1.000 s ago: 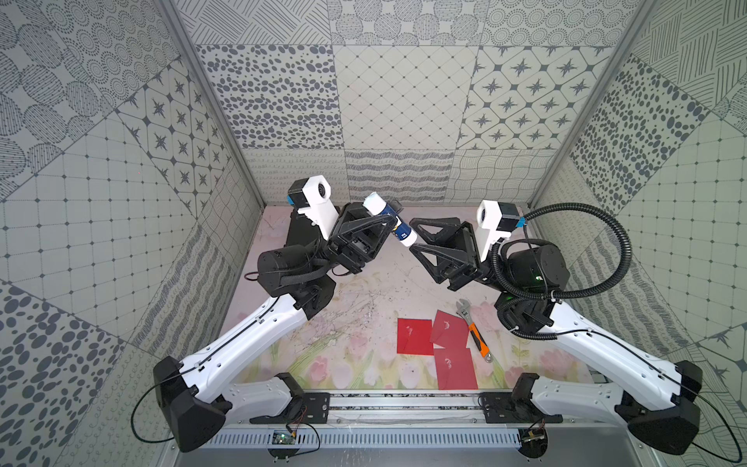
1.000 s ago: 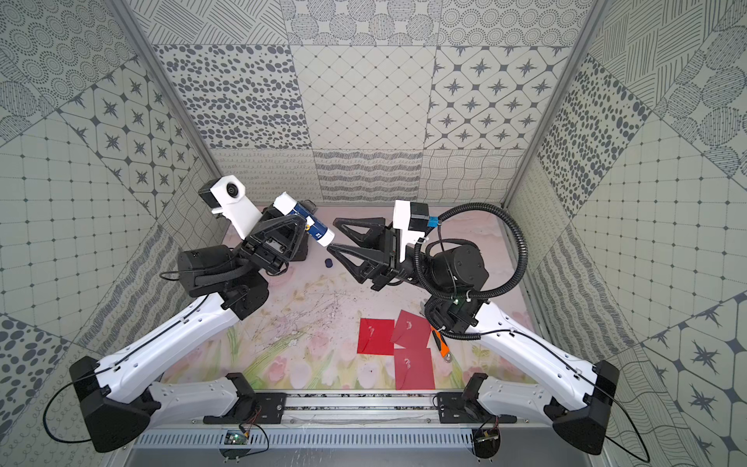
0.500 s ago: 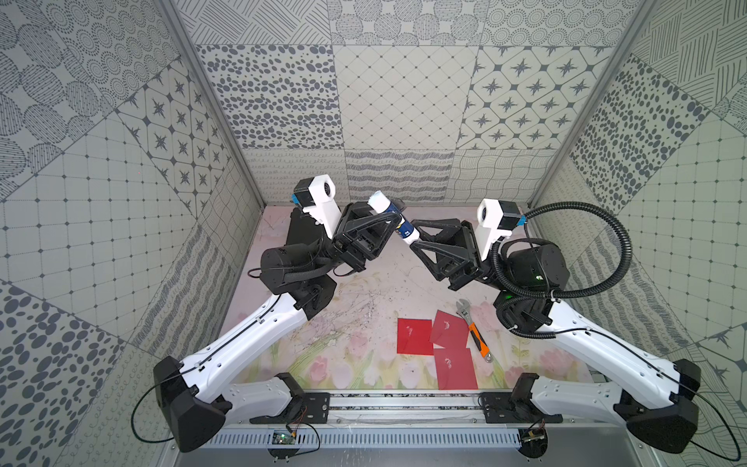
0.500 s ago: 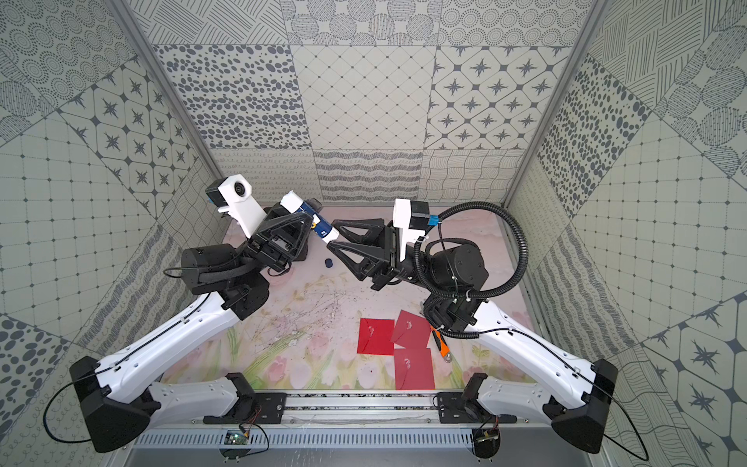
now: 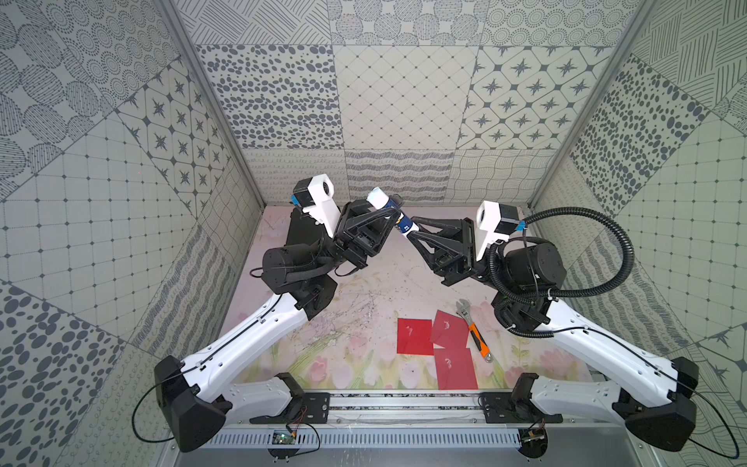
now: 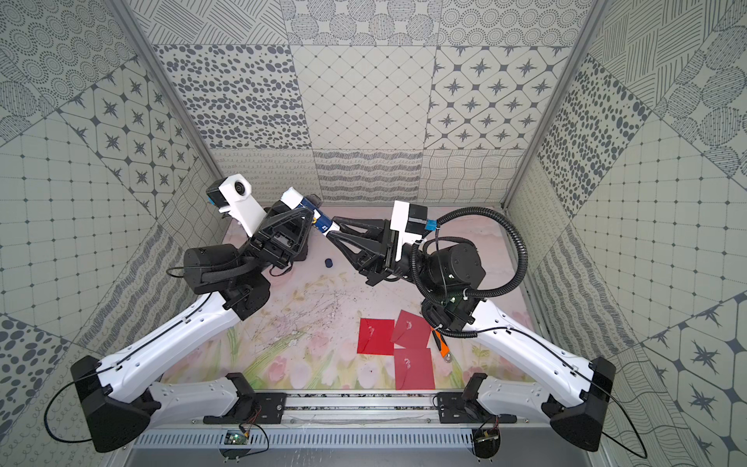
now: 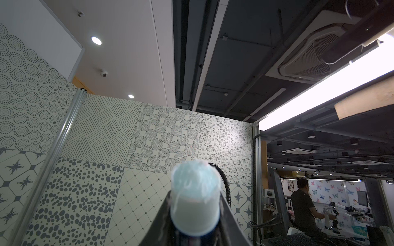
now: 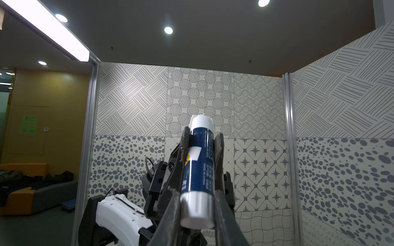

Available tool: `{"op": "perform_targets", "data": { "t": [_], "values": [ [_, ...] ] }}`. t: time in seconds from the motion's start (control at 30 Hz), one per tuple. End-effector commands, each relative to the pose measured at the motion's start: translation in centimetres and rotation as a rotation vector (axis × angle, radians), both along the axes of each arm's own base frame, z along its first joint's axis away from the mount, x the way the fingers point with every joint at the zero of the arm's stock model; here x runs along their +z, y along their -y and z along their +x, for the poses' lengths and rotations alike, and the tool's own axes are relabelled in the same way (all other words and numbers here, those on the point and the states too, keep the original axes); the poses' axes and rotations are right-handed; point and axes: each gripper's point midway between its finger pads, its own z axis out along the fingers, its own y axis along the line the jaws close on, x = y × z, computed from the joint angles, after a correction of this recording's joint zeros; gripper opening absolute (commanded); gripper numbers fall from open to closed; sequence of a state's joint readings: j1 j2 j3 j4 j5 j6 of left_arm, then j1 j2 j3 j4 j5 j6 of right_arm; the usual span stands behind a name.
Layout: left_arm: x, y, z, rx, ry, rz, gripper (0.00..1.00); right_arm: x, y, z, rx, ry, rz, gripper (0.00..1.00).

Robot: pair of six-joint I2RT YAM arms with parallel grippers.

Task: Seal the envelope with a glue stick
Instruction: Screw the glue stick.

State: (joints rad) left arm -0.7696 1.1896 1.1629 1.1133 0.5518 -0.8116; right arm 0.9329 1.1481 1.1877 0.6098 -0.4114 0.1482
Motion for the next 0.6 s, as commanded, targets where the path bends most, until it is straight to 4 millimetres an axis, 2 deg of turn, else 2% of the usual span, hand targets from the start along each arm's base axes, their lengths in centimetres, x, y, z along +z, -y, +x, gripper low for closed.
{"op": "perform_targets", "data": {
  "t": [0.0, 0.07, 0.13, 0.2, 0.3, 0.47, 0.57],
  "values": [
    [0.1, -0.6, 0.9, 0.035, -0.039, -0.038, 0.00, 0.5, -0.2, 0.5, -0.271, 0.329, -0.030, 0.18],
    [0.0, -0.6, 1.1, 0.043, -0.055, -0.042, 0.00, -0.2, -0.8, 0.1, -0.389, 0.540, -0.070, 0.18],
    [-0.1, -0.6, 1.3, 0.046, -0.063, -0.044, 0.00, -1.9, -1.9, -0.5, -0.485, 0.785, -0.122, 0.18],
    [-0.1, -0.6, 1.4, 0.048, -0.070, -0.045, 0.00, -2.4, -2.6, -0.1, -0.554, 0.863, -0.150, 0.19],
    [-0.1, -0.6, 1.5, 0.050, -0.068, -0.045, 0.00, -1.8, -2.4, 0.6, -0.577, 0.799, -0.140, 0.27],
    [-0.1, -0.4, 1.5, 0.043, -0.065, -0.042, 0.00, -0.4, -0.9, 2.0, -0.517, 0.488, -0.083, 0.47],
    [-0.2, -0.3, 1.6, 0.035, -0.068, -0.046, 0.00, 0.2, -0.1, 2.4, -0.491, 0.366, -0.046, 0.50]
  ]
}}
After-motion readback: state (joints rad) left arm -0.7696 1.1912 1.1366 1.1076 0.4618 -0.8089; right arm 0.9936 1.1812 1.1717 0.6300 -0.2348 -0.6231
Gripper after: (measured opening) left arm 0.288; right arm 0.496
